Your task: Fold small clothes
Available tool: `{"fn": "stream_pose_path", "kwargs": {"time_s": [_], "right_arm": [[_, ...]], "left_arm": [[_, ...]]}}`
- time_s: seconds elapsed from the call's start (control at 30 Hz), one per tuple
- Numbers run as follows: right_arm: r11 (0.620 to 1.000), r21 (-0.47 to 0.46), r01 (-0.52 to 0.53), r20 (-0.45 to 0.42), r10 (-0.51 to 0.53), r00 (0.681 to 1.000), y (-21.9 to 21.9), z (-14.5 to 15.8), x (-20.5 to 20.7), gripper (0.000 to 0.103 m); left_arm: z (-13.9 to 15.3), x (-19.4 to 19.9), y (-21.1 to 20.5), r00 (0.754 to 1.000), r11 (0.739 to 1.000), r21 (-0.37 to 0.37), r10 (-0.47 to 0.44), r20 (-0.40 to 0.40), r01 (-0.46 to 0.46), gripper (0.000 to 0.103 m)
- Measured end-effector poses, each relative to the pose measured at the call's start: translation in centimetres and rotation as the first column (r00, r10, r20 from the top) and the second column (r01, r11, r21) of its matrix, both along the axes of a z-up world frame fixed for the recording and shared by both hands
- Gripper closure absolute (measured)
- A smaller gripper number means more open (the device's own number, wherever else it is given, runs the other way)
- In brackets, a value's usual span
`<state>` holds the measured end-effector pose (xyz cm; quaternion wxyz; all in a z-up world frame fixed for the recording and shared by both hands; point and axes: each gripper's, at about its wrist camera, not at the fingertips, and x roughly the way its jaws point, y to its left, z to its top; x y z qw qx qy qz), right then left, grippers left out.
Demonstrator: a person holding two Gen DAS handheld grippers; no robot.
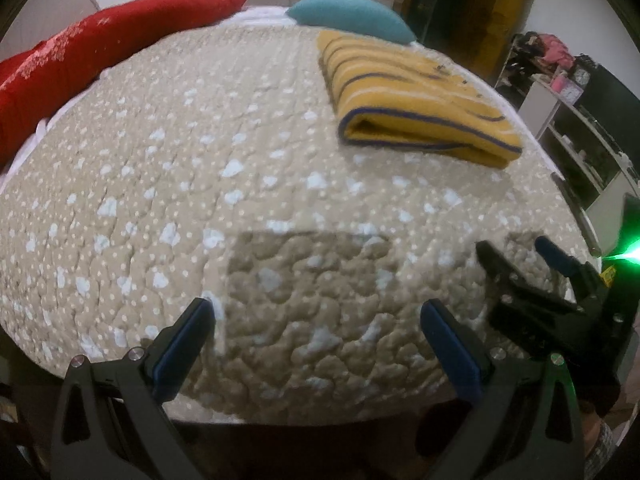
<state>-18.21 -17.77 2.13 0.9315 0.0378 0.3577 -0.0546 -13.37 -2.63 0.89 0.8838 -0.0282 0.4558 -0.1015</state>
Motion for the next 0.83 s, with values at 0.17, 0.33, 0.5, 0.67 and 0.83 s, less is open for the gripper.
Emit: {"fn": "stream_pose_path", "kwargs": {"time_s": [0.17, 0.33, 0.5, 0.67, 0.83], "right_arm": [[1.000, 0.006, -0.003, -0.013, 0.003, 1.000, -0.1, 0.2, 0.2, 0.005], [1.000, 0.020, -0.002, -0.021, 0.002, 1.000, -1.2, 1.7, 1.2, 0.004], [1.000, -0.013, 0.008, 0.013, -0.007, 1.000, -2.0, 3.9, 2.6, 0.004], [1.000, -0.003, 0.022, 0.012, -0.022, 1.000, -2.4, 4.7, 3.9, 0.004], [0.999, 0.025, 0.025, -0.026, -0.024, 0.999, -2.7, 4.0, 4.8, 0.004]], "left_arm": [[2.7, -0.5, 0.0, 0.982, 1.000, 0.004, -0.028, 0.189, 0.027, 0.000], [7.1, -1.2, 0.2, 0.912, 1.000, 0.008, -0.018, 0.410, 0.017, 0.000], [9.8, 0.5, -1.7, 0.890, 0.992, 0.051, -0.125, 0.438, 0.114, 0.000], [7.6, 3.1, -3.0, 0.953, 0.989, 0.055, -0.148, 0.264, 0.138, 0.000], [5.0, 4.1, -3.8, 0.975, 0.989, 0.058, -0.147, 0.165, 0.139, 0.000]]}}
